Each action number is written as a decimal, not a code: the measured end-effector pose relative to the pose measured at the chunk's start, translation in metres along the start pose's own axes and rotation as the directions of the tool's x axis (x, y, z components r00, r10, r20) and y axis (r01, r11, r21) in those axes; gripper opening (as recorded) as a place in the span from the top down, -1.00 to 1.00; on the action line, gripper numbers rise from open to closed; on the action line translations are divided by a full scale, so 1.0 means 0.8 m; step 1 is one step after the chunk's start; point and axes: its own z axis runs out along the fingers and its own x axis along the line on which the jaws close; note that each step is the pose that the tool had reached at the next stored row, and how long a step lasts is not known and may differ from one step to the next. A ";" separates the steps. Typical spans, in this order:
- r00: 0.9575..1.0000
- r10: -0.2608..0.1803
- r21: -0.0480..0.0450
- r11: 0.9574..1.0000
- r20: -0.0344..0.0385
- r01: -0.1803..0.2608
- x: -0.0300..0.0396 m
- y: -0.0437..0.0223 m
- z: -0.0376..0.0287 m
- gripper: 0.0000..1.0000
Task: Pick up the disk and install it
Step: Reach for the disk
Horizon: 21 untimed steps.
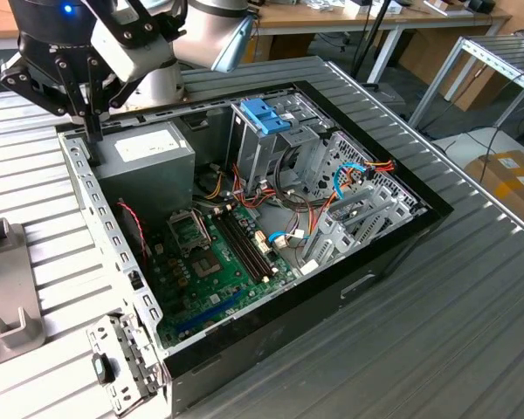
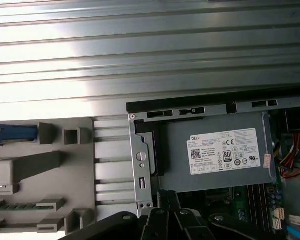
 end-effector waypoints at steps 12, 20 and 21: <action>1.000 0.000 0.000 1.000 0.000 0.000 0.0073 -0.0005 -0.0002 0.80; 1.000 0.000 0.000 1.000 0.000 0.000 0.0125 -0.0009 -0.0004 0.80; 1.000 0.000 0.000 1.000 0.000 0.000 0.0132 -0.0010 -0.0004 0.80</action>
